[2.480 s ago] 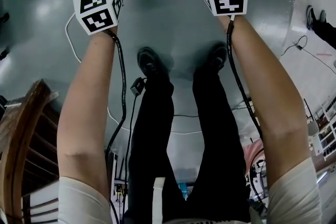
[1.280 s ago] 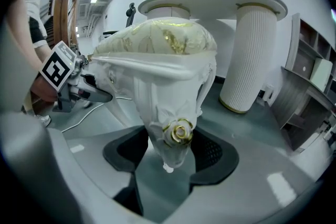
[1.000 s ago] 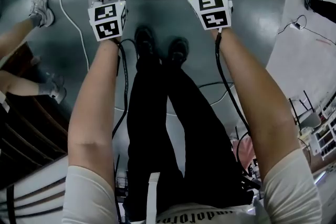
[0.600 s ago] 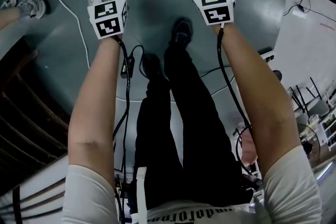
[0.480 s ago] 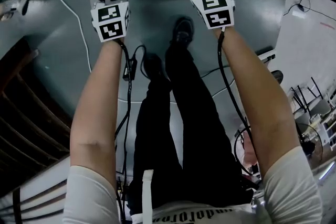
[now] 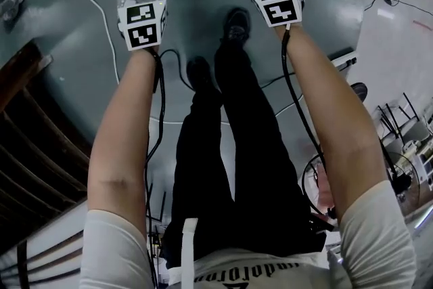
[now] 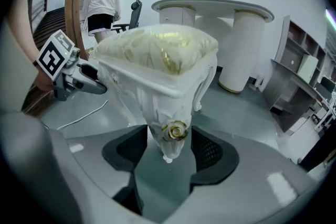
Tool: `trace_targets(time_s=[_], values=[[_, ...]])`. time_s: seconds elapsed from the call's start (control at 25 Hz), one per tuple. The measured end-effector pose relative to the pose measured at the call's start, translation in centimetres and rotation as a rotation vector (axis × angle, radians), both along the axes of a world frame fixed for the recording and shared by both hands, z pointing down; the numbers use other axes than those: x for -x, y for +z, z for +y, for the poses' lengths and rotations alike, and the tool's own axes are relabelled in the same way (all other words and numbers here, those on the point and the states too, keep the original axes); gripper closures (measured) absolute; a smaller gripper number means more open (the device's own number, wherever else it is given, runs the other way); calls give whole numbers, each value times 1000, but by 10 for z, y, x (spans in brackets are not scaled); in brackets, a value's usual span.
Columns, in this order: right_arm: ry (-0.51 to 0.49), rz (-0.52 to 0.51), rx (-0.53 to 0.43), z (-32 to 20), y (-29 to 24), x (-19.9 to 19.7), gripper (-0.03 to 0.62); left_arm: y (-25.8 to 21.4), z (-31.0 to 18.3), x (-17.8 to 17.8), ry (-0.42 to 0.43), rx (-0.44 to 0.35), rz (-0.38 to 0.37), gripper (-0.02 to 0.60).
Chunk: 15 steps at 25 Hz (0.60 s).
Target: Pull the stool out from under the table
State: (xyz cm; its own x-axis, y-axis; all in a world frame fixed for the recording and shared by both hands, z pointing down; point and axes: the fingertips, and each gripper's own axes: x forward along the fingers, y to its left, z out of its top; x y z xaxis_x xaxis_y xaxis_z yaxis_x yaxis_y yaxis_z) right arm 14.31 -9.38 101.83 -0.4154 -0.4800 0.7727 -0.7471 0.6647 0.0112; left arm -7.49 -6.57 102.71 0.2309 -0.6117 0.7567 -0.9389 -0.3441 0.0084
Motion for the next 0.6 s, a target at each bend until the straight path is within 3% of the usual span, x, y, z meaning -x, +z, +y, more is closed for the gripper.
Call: trace_targets(time_s=[0.32,0.6], values=[[-17,-12,8,48,-92,0,341,-86,58,7,58,24,5,314],[-4,-81,-42,59,-226,22,363,-216,48,17,29,-46,90,319]])
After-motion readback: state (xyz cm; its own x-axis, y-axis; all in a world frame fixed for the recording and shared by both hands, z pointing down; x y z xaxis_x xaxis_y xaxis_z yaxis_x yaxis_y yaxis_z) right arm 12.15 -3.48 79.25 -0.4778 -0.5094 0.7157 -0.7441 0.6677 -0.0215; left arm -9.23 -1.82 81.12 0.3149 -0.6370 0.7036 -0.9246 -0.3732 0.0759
